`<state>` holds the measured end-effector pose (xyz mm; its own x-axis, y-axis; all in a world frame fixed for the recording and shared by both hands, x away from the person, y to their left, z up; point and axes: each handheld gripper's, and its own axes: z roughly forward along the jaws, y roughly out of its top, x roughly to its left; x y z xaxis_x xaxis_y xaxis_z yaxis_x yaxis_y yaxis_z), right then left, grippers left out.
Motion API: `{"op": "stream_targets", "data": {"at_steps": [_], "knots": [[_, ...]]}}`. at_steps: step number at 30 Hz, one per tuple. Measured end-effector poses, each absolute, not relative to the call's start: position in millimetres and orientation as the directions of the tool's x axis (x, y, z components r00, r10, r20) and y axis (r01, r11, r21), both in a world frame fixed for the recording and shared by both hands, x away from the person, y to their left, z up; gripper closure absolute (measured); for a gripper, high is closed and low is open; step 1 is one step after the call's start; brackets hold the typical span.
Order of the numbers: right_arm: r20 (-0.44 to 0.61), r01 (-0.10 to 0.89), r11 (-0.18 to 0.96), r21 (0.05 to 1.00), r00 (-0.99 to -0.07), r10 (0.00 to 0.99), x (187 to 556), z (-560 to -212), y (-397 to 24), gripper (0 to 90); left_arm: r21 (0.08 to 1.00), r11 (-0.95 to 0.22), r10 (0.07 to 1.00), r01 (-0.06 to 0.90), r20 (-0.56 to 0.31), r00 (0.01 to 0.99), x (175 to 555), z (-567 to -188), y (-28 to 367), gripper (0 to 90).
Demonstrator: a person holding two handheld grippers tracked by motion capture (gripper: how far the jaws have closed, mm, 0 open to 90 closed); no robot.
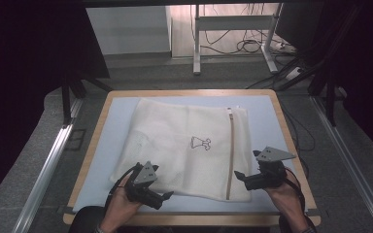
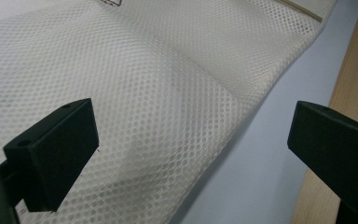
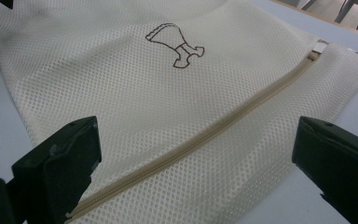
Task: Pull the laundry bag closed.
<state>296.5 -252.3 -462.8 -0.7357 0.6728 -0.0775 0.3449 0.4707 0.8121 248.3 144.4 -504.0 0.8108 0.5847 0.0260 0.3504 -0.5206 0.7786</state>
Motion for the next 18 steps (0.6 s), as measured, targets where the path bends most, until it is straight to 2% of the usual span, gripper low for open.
{"op": "stream_targets", "data": {"at_steps": [18], "knots": [[-0.077,0.355,0.454,0.817,-0.713,0.697,269,-463,-274,1.1,0.798,-0.477,0.634,0.368,0.022,0.773,241,-501,170,1.4]]}}
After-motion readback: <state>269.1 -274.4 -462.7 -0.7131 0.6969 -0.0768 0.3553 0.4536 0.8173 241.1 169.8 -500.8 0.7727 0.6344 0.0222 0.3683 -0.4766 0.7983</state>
